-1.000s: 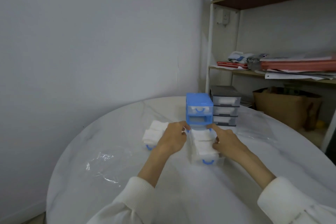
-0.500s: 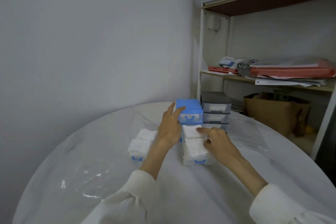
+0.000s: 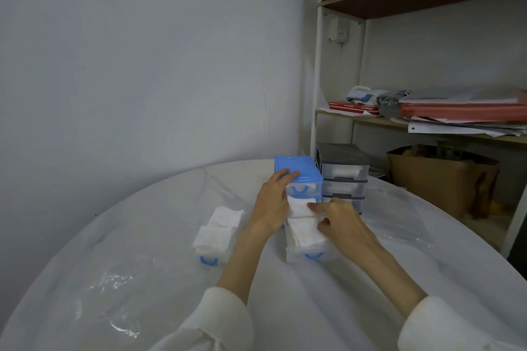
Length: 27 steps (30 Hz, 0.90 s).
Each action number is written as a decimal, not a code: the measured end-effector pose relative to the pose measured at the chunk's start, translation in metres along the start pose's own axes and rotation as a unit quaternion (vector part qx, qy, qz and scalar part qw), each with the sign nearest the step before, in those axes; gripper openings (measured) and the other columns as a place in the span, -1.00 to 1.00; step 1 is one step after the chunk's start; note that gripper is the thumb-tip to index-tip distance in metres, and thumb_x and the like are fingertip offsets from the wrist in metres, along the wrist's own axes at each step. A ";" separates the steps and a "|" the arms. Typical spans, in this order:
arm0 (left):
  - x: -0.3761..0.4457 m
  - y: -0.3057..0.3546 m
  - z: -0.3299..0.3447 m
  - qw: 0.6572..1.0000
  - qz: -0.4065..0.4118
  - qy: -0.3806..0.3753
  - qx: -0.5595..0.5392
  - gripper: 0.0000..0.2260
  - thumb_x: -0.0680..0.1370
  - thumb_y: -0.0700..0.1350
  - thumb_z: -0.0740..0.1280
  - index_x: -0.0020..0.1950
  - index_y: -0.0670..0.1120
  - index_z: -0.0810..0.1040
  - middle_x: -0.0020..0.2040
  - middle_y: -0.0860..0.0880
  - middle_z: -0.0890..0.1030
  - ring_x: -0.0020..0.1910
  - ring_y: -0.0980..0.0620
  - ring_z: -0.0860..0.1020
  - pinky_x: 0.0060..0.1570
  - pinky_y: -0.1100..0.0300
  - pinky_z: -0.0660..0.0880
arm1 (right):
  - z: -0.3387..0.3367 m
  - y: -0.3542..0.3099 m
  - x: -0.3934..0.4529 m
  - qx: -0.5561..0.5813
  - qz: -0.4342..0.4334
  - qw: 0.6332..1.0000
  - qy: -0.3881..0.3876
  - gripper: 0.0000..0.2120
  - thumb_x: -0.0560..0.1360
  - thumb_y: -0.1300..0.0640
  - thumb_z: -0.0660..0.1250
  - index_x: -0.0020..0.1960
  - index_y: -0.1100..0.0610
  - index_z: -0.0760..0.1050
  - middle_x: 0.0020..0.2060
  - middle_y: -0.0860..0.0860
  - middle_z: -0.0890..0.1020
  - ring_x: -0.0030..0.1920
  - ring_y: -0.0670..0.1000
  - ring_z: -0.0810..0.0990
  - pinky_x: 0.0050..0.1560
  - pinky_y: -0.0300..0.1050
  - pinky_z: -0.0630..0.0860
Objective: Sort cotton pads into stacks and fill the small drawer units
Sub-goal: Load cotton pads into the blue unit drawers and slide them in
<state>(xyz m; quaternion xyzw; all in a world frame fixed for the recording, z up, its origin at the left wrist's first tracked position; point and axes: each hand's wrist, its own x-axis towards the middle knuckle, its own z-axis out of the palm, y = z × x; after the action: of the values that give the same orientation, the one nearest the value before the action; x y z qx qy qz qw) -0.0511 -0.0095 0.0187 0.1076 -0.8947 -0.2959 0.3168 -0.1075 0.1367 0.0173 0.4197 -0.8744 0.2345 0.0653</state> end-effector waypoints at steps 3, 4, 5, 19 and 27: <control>0.000 -0.001 -0.001 1.000 0.005 -0.005 -0.006 -0.48 0.54 -0.45 0.04 0.42 -0.08 0.35 0.47 -0.08 0.26 0.43 -0.05 0.25 0.38 0.25 0.13 | -0.001 -0.002 0.007 0.000 0.006 1.000 -0.009 -0.57 0.53 0.30 0.18 0.37 0.08 0.39 0.17 0.14 0.44 0.15 0.13 0.48 0.12 -0.13 0.43; -0.001 -0.001 -0.001 1.000 0.005 -0.007 -0.010 -0.49 0.54 -0.45 0.04 0.43 -0.08 0.35 0.48 -0.08 0.25 0.44 -0.05 0.25 0.39 0.23 0.13 | -0.002 -0.003 0.008 -0.002 0.010 1.000 -0.011 -0.58 0.53 0.31 0.18 0.37 0.08 0.40 0.20 0.15 0.44 0.17 0.13 0.47 0.12 -0.12 0.43; -0.001 -0.002 -0.001 1.000 0.003 -0.012 -0.013 -0.49 0.55 -0.44 0.04 0.43 -0.08 0.35 0.48 -0.07 0.25 0.44 -0.04 0.24 0.40 0.23 0.13 | -0.002 -0.002 0.010 -0.002 0.015 1.000 -0.014 -0.58 0.53 0.31 0.18 0.36 0.08 0.41 0.23 0.15 0.43 0.17 0.13 0.48 0.13 -0.12 0.44; -0.007 -0.019 0.020 0.923 -0.231 0.012 -0.308 -0.50 0.58 -0.16 0.27 0.49 -0.03 0.19 0.41 -0.08 0.37 0.30 -0.09 0.44 0.28 -0.04 0.42 | 0.000 0.012 0.020 0.232 0.097 0.967 0.040 -0.60 0.45 0.27 0.36 0.22 0.15 0.31 0.06 0.14 0.55 -0.06 0.02 0.51 -0.13 -0.15 0.46; -0.006 -0.017 0.020 0.935 -0.231 0.047 -0.266 -0.56 0.56 -0.18 0.30 0.43 -0.07 0.32 0.28 -0.06 0.47 0.19 -0.01 0.48 0.19 0.09 0.46 | 0.007 0.014 0.021 0.326 0.129 0.935 -0.053 -0.58 0.59 0.17 0.18 0.43 0.05 0.22 0.11 0.11 0.58 -0.53 -0.12 0.43 -0.56 -0.29 0.36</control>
<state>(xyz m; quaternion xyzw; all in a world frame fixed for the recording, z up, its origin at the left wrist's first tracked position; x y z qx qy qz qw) -0.0588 -0.0116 -0.0064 0.2372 -0.7178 -0.5827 0.2981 -0.1315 0.1261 0.0128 0.3134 -0.7987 0.4905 -0.1526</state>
